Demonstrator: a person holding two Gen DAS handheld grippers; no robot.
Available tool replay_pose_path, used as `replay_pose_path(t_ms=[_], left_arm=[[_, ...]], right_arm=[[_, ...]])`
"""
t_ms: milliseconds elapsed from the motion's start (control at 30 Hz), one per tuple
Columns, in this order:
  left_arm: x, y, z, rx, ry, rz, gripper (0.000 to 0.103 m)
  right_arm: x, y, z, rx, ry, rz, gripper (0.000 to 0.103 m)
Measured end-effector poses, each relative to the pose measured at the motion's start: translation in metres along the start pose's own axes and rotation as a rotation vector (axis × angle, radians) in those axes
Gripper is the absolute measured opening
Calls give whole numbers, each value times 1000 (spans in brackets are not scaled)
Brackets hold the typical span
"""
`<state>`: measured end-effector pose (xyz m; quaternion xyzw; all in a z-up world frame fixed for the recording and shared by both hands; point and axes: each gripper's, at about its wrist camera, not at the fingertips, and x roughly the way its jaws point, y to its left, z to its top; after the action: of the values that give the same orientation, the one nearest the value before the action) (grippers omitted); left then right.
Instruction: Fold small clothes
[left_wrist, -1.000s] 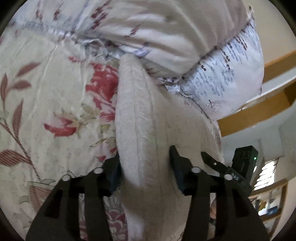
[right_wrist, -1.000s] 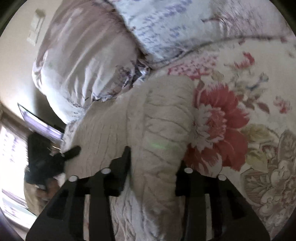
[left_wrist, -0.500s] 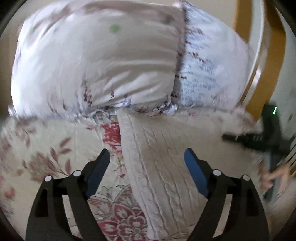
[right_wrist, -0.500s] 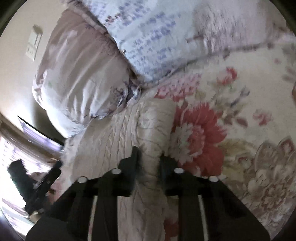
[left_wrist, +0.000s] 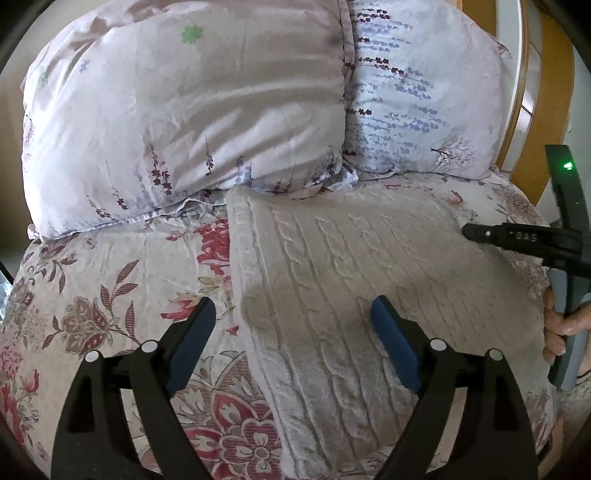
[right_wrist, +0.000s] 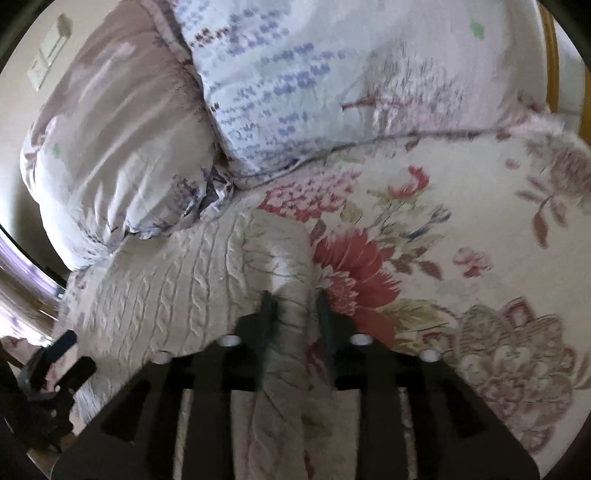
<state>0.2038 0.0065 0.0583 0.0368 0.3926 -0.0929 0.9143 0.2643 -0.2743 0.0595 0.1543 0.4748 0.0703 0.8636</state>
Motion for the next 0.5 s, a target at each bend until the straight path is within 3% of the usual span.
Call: replay_pose_path(t_ms=[267,500], left_arm=[[-5,4,-5,-18,4,14,87],[-8,12,-15,-35,18,22,89]], right_arm=[[-37,18,-12,-90,-73,52,38],[-46,57,-44,-285,-34,65,38]])
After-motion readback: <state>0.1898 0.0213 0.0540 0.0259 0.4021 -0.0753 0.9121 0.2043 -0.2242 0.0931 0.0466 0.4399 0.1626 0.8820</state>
